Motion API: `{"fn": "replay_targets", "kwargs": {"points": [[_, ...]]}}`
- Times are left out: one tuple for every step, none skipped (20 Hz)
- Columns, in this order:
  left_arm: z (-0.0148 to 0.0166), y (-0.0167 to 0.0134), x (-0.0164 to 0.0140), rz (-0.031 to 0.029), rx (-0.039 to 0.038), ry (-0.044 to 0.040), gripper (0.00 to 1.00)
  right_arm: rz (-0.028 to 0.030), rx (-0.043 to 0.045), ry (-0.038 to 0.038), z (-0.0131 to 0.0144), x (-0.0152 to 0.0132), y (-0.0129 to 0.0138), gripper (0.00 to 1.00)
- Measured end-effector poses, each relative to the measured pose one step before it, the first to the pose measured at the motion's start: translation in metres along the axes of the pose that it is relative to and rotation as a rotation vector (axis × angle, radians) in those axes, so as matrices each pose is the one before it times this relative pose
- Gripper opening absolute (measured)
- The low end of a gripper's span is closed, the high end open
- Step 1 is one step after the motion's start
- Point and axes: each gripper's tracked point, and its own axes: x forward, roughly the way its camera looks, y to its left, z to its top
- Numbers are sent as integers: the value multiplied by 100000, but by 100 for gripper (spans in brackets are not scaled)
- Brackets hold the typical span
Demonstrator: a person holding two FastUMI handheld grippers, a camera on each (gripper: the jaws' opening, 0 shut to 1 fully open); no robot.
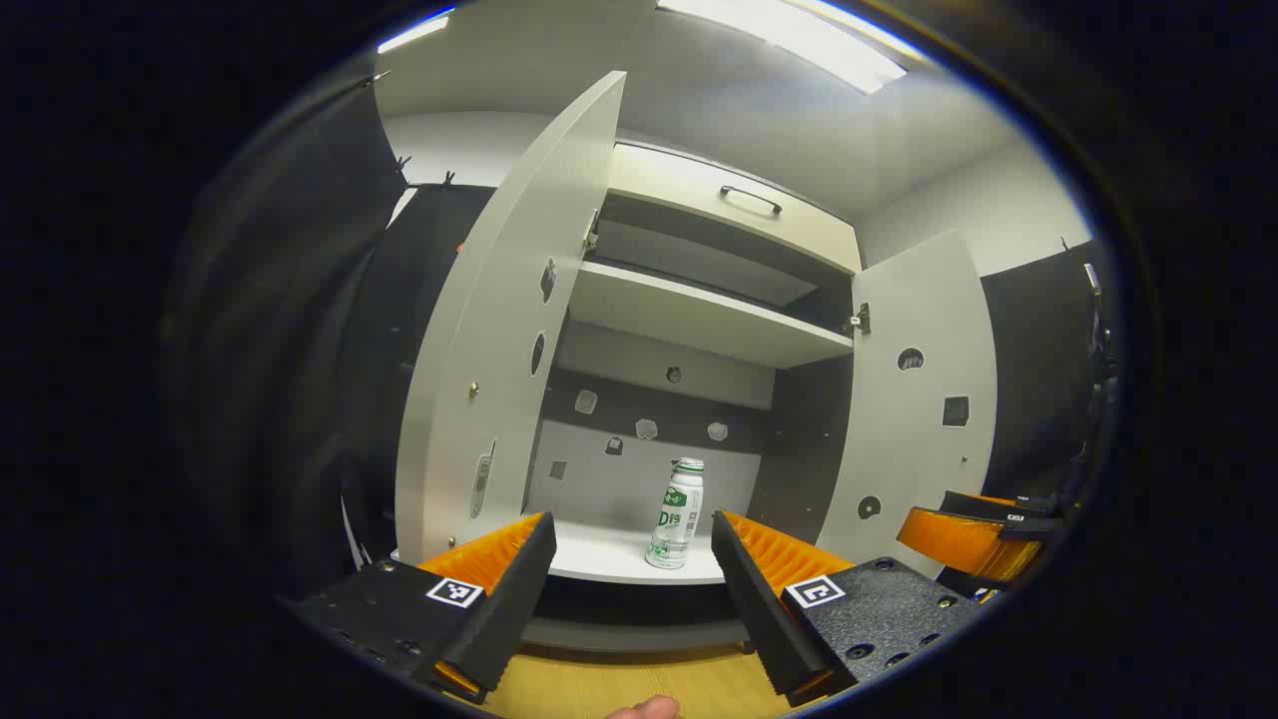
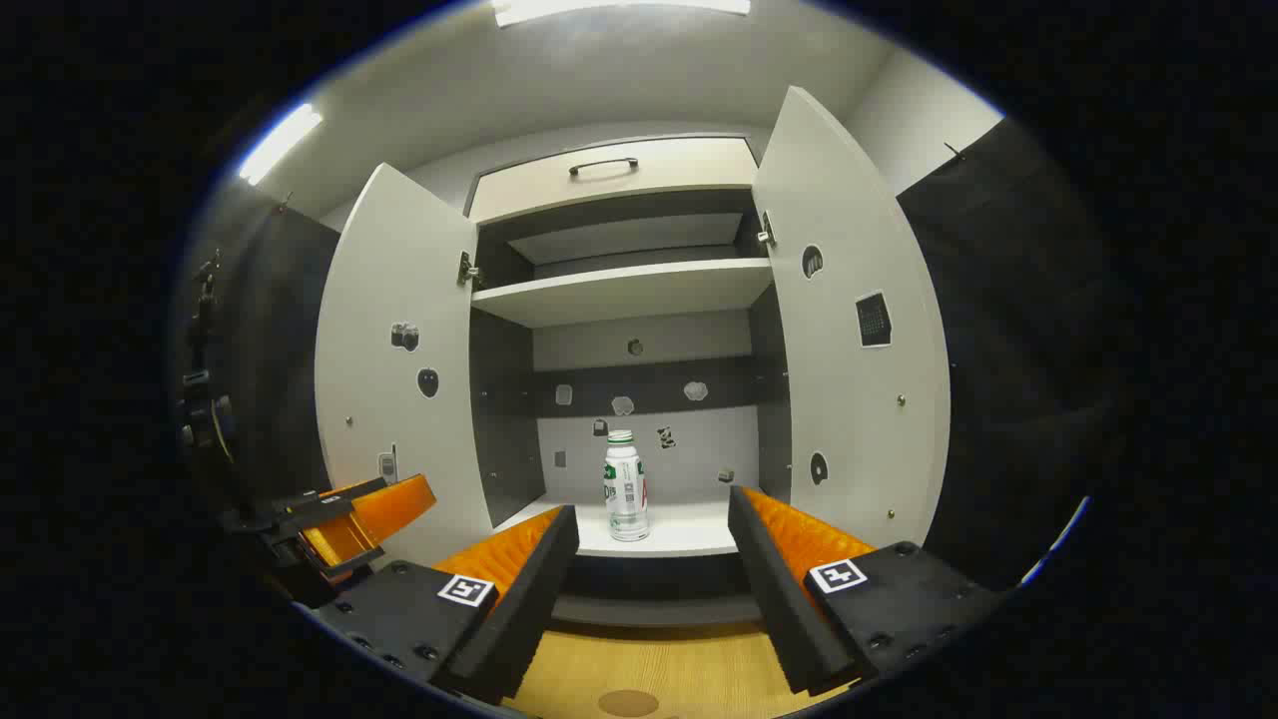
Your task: Grasp the bottle in the cabinet with the left hand and place it on the coaster, then close the right door with the right hand and the left door with the left hand.
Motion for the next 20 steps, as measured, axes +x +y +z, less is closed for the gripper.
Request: {"fn": "replay_targets", "kwargs": {"points": [[-36, -132, -152, -59, 115, 150, 95, 65, 149, 283, -98, -96, -35, 99], [19, -41, -64, 36, 280, 38, 95, -164, 71, 144, -104, -60, -50, 99], [-8, -9, -71, 22, 292, -44, 95, -152, 180, 289, -70, -125, -60, 99], [12, -17, -141, 5, 326, 50, 95, 129, 329, 242, -125, -37, 68, 99], [111, -140, -199, -346, -207, -419, 95, 340, 369, 461, -63, -35, 38, 99], [189, -143, -111, -716, -619, -782, 95, 222, 387, 259, -79, -63, 83, 99], [46, -31, -66, -159, 24, -316, 95, 66, 233, -28, 18, -50, 47, 99], [51, 43, -118, 268, 516, 82, 95, -32, -15, 64, -12, -23, -30, 99], [71, 6, -59, 240, 362, -108, 95, 2, -163, 190, -27, -101, -13, 99], [45, -9, -64, 163, 65, -114, 92, 2, -108, 91, -14, -47, 57, 99], [-3, 39, -13, -125, -65, -42, 95, -42, 43, -133, 56, -129, 38, 99], [-47, 16, -47, 135, -89, 198, 95, -2, 148, -123, -15, -61, 8, 99], [-105, 137, 2, 363, -187, 185, 95, 54, 23, 106, -42, -65, 51, 99], [-24, 104, -79, 400, -180, 138, 95, -37, -92, 93, -68, -87, 38, 99], [-84, 148, -18, 363, -119, 158, 95, -131, 0, 71, 25, -27, -54, 99], [-89, 126, -64, 424, -17, 112, 95, -93, 223, -78, -26, 33, -57, 99], [-65, 119, -61, 567, 167, 262, 95, -50, 385, 90, -67, -38, -28, 99], [-50, 166, 13, 455, 218, 145, 95, 100, 426, 219, -103, 55, 8, 99], [-46, 170, -5, 495, 267, 64, 95, 211, 428, 172, -42, 62, 60, 99], [-1, 181, 9, 538, 345, 68, 95, 278, 355, 249, -160, 108, 37, 99]]}}
